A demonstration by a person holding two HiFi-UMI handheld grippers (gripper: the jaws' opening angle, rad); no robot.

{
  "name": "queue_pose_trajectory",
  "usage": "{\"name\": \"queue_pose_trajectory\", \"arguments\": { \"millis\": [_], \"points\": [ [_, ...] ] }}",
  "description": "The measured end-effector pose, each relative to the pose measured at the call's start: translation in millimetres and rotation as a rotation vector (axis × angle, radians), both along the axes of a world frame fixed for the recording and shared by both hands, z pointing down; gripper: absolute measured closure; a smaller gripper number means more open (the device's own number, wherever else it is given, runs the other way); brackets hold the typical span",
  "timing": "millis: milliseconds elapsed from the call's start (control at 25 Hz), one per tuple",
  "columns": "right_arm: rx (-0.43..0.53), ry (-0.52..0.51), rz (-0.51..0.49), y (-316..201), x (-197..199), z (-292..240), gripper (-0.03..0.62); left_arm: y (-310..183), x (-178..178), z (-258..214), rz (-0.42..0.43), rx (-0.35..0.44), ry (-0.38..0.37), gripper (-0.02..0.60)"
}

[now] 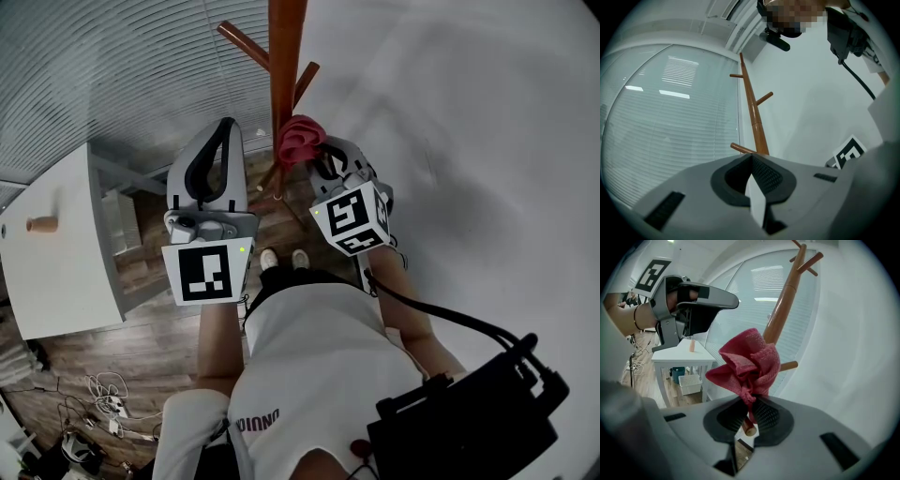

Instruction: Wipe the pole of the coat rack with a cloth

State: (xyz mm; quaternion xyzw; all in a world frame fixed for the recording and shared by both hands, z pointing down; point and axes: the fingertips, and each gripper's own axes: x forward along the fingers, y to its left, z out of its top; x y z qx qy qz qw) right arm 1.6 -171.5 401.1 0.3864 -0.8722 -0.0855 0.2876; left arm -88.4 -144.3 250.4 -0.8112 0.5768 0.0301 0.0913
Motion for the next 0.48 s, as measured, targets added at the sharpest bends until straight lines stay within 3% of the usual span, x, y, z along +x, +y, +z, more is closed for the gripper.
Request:
{"name": "queue_pose_trajectory", "arguments": {
  "millis": [480],
  "points": [
    [-0.029, -0.016, 0.019, -2.3, 7.6, 0.4, 0.548, -0.5, -1.0, 4.6, -0.004, -0.014, -0.009, 0.568]
  ]
}}
